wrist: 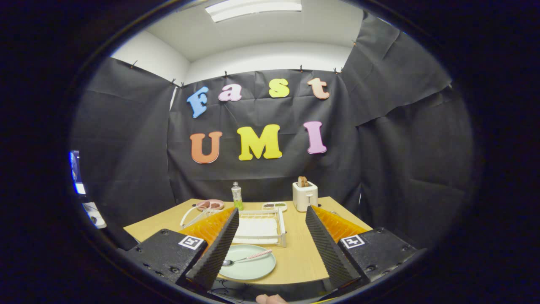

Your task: Take the plate from the dish rack, then take the spoon from the basket and place it into the plate.

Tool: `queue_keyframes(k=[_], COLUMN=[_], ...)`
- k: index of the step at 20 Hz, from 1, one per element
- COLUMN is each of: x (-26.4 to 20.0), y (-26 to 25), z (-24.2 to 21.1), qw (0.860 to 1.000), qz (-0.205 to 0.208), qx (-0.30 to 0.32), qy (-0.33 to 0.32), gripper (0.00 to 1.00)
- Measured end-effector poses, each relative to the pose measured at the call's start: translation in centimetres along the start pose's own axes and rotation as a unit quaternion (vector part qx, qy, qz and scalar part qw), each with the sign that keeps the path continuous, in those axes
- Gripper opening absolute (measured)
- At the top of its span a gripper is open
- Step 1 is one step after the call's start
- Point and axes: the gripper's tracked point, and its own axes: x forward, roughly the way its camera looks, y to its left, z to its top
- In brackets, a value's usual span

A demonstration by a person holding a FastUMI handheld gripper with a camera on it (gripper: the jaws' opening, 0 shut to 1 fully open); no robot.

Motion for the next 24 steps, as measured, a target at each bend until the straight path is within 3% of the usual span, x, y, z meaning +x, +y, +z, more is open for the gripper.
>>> queue_keyframes(k=[24], x=[-0.32], y=[0.27], z=[-0.49], qw=[1.000], qz=[-0.004], qx=[-0.010], qy=[0.006], gripper=[1.00])
